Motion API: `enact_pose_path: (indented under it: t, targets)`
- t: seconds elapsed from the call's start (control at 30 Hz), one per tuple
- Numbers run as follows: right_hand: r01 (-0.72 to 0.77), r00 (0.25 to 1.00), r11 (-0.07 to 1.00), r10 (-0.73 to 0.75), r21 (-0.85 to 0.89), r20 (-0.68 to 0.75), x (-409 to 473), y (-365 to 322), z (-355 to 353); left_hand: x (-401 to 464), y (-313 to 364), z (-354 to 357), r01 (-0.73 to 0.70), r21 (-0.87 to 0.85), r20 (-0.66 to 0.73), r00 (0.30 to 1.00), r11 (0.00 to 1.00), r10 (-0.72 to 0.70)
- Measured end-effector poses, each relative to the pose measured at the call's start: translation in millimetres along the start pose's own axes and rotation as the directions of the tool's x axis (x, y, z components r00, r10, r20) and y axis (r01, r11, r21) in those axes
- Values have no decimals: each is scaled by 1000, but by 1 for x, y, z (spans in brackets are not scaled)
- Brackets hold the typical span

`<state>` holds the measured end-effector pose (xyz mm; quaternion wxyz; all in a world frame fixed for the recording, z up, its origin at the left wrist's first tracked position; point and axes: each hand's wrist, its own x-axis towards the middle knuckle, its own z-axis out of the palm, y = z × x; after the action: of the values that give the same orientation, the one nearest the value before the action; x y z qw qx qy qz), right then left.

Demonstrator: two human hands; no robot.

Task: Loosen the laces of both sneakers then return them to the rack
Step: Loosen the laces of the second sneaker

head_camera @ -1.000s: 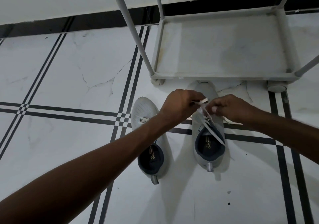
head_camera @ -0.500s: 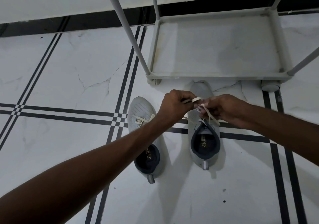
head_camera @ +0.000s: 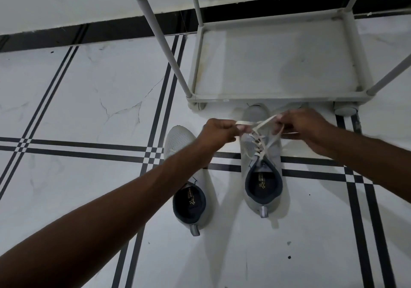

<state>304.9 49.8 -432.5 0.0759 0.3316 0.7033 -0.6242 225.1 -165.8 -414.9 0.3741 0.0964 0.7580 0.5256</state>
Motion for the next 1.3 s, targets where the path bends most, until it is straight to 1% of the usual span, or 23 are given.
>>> enact_pose_path:
  t: [0.03,0.07,0.1,0.17,0.2,0.23,0.27,0.3,0.33,0.37,0.4,0.43,0.47,0.5,0.57,0.67,0.77,0.83,0.93,1.0,1.07,1.2,1.3]
  targets:
    - [66,992,974,-87,-217,-87,6,6,-9,-1,-8,-10,83,-40,32,996,996,-82]
    - [114,971,882,-197,-456,-137,9,14,-18,-2,-18,-19,175,-85,49,984,981,-171]
    - [132,944,748,-294,-650,-147,10,23,-27,-4,-28,-27,281,-131,50,960,951,-277]
    - [108,924,525,-367,-844,-110,7,42,-40,-10,-44,-35,471,-175,17,880,865,-475]
    - [88,925,420,-371,-903,-83,4,50,-42,-12,-49,-35,509,-147,-25,855,848,-517]
    - [91,929,328,-368,-940,-38,1,57,-39,-12,-50,-31,504,-91,-78,856,859,-511]
    - [135,929,289,-369,-948,20,-3,63,-32,-12,-51,-24,462,9,-139,879,887,-456]
    - [213,918,307,-388,-927,83,-8,65,-23,-12,-50,-17,375,180,-202,919,909,-339]
    - [306,898,366,-416,-879,140,-16,63,-11,-12,-48,-9,253,399,-241,956,882,-165]
    - [385,880,444,-440,-809,177,-24,59,0,-13,-44,1,116,588,-239,971,801,34]
    - [438,868,518,-455,-734,197,-31,56,9,-15,-40,11,-9,710,-202,955,704,215]
    - [458,867,575,-457,-678,199,-37,53,16,-18,-37,20,-89,762,-162,933,642,322]
    - [462,869,610,-456,-644,192,-40,51,21,-20,-33,28,-140,780,-125,921,610,370]
    - [455,875,633,-449,-627,182,-42,51,24,-19,-33,33,-175,777,-82,924,604,373]
    - [419,897,679,-413,-603,158,-40,51,23,-17,-33,41,-163,742,-27,962,650,271]
    - [368,923,741,-363,-562,125,-36,51,20,-12,-33,42,-92,689,-51,983,719,175]
    - [377,919,733,-373,-566,130,-36,54,20,-12,-32,40,-62,615,-34,994,786,105]
    - [393,913,723,-380,-568,148,-37,53,18,-8,-32,33,-6,497,-15,1000,868,15]
    - [415,902,701,-402,-580,160,-37,53,17,-2,-32,26,75,374,92,989,925,-117]
    - [430,892,683,-424,-590,159,-37,52,18,2,-32,22,83,409,119,982,909,-144]
    - [453,878,651,-444,-609,178,-37,51,18,7,-32,16,21,473,139,985,881,-98]
    - [451,875,585,-439,-674,204,-27,56,8,8,-34,4,-216,676,190,975,705,116]
    - [481,859,499,-434,-720,273,-24,63,3,-1,-47,6,-265,741,214,964,617,157]
